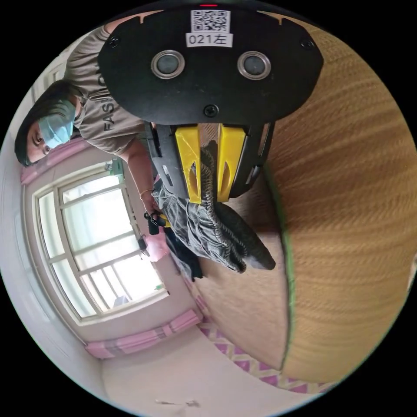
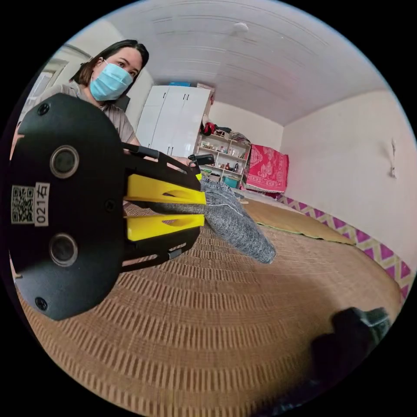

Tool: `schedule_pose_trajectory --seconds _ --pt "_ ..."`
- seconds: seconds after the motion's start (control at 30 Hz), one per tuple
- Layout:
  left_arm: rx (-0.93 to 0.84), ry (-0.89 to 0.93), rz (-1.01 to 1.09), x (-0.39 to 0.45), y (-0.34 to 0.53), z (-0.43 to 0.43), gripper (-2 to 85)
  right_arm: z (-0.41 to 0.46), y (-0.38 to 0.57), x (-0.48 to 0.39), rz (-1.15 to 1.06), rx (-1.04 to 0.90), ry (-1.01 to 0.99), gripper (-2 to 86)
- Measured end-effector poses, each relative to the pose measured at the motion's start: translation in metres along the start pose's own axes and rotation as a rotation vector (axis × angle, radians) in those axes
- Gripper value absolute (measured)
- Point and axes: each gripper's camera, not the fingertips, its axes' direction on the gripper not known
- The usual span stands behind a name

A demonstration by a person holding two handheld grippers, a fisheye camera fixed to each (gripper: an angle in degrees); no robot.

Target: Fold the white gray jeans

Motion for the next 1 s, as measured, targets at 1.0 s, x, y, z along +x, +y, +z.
schedule_pose_trajectory --seconds 1.0 --pt "0.027 0.066 0.449 0.086 -0.146 0.295 -0.8 -0.062 -0.081 -0.167 -0.574 0.314 0.969 4.4"
